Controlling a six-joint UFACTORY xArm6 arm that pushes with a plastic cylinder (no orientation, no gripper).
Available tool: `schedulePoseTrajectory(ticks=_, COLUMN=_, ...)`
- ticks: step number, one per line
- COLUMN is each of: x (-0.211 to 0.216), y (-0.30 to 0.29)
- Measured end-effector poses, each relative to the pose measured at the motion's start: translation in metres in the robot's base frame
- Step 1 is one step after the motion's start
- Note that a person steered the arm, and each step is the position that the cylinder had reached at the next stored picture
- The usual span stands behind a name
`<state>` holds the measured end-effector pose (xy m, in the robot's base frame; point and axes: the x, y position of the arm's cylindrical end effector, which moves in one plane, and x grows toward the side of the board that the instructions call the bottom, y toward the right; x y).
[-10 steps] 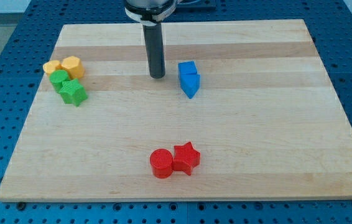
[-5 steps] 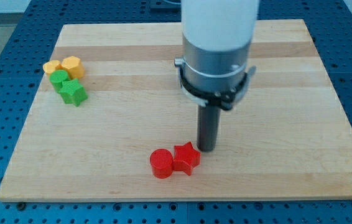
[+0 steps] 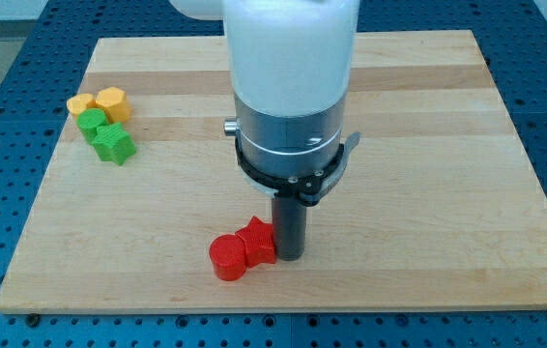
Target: Move the red circle vertically below the green star
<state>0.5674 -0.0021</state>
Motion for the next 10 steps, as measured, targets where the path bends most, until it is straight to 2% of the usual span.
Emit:
schedulePoseTrajectory(ticks=3, x=0.001, y=-0.045)
schedulePoseTrajectory(ticks=4, x=0.019, y=-0.042)
schedulePoseTrajectory(ticks=10, x=0.015, y=-0.174)
